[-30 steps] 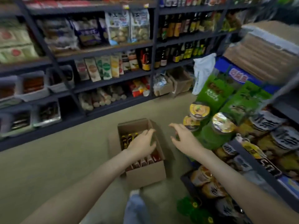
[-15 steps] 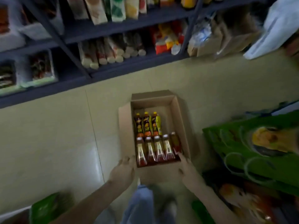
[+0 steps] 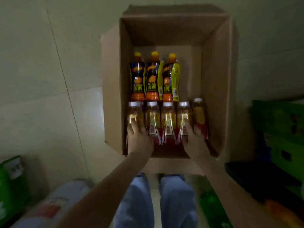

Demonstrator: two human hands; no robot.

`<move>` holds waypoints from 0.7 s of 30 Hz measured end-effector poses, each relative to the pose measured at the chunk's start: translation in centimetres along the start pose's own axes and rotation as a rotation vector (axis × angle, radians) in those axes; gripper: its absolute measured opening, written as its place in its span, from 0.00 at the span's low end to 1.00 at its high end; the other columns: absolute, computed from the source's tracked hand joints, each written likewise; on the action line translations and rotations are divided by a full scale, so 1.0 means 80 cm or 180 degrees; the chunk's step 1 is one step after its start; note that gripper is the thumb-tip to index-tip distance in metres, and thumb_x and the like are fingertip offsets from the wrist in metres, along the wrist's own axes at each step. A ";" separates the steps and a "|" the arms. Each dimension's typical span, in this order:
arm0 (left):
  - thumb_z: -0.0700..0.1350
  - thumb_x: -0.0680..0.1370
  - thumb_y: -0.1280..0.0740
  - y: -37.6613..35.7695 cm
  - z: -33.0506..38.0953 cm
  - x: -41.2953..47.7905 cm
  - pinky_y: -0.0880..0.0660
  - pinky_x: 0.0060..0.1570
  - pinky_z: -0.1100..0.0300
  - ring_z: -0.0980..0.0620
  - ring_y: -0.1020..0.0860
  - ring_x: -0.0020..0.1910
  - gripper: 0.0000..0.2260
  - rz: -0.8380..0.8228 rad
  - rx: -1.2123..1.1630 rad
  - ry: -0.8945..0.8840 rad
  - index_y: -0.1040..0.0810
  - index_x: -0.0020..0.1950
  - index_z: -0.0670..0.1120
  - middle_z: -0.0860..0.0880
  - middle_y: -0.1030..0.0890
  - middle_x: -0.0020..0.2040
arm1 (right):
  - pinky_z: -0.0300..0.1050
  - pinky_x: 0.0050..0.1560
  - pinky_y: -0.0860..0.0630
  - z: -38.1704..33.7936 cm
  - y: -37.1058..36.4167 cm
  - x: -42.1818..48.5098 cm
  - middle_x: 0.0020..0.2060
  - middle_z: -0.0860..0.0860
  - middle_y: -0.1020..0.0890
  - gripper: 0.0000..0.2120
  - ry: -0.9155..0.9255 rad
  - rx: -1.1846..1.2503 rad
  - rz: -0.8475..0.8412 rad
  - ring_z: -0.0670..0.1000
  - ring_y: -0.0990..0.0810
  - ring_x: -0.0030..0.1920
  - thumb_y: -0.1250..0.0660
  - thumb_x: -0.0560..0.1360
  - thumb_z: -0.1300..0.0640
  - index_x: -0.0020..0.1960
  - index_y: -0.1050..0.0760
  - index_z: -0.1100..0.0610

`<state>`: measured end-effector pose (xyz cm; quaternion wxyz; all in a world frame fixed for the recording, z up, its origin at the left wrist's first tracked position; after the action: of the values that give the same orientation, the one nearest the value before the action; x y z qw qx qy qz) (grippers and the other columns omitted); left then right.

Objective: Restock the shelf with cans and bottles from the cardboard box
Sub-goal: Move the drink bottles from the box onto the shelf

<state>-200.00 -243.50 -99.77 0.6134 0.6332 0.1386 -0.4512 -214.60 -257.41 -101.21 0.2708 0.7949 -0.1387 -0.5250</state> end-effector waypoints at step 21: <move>0.48 0.71 0.29 -0.044 0.002 0.025 0.42 0.68 0.34 0.30 0.46 0.73 0.43 0.0735 0.0386 -0.0596 0.52 0.78 0.55 0.41 0.51 0.74 | 0.63 0.73 0.54 0.019 -0.050 0.069 0.72 0.68 0.51 0.38 0.0282 -0.0975 0.0096 0.65 0.48 0.73 0.38 0.78 0.51 0.76 0.60 0.38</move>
<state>-201.56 -243.68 -103.54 0.6322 0.6359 -0.0205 -0.4423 -213.94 -257.37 -108.16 0.4026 0.7644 -0.0568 -0.5004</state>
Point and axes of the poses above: each hand's wrist, its own x-axis towards the middle knuckle, its own y-axis out of the back of the hand, z = x × y, the point moved 7 cm from there along x, towards the middle knuckle
